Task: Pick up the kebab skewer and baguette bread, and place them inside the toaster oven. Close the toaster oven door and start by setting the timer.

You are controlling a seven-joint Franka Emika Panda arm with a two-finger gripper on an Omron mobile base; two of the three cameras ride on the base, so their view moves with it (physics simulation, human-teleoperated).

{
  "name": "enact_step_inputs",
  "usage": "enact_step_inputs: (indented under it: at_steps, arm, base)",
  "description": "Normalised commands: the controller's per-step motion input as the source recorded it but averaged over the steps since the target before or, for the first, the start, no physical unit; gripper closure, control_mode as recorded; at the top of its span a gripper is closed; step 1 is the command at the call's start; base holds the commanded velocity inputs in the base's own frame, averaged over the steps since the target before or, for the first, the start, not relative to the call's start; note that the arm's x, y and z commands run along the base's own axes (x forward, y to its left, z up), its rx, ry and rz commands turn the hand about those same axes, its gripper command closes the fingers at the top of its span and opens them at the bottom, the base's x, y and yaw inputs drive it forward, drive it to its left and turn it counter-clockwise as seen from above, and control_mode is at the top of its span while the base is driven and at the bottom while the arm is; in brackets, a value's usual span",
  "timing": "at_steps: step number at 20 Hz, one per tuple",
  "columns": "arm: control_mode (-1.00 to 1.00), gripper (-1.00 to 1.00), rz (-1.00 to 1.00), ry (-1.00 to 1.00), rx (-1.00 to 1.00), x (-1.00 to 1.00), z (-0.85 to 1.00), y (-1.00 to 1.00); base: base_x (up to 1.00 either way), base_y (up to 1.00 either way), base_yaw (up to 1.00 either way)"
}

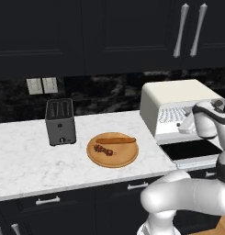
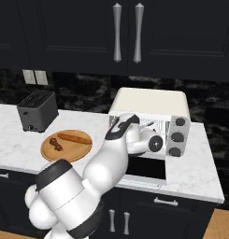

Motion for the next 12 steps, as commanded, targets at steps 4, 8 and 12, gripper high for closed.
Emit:
enact_step_inputs:
  at_steps: [4,8,12]
  arm:
    - [-1.00,-1.00,0.00,-0.03,0.00,0.27,-0.17,-0.03]
    - [-1.00,-1.00,0.00,0.00,-0.01,0.21,-0.24,0.00]
    - [-1.00,-1.00,0.00,0.00,-0.01,0.30,-0.16,0.00]
  base:
    - [0.00,0.00,0.00]
    - [0.00,0.00,0.00]
    - [0.00,0.00,0.00]
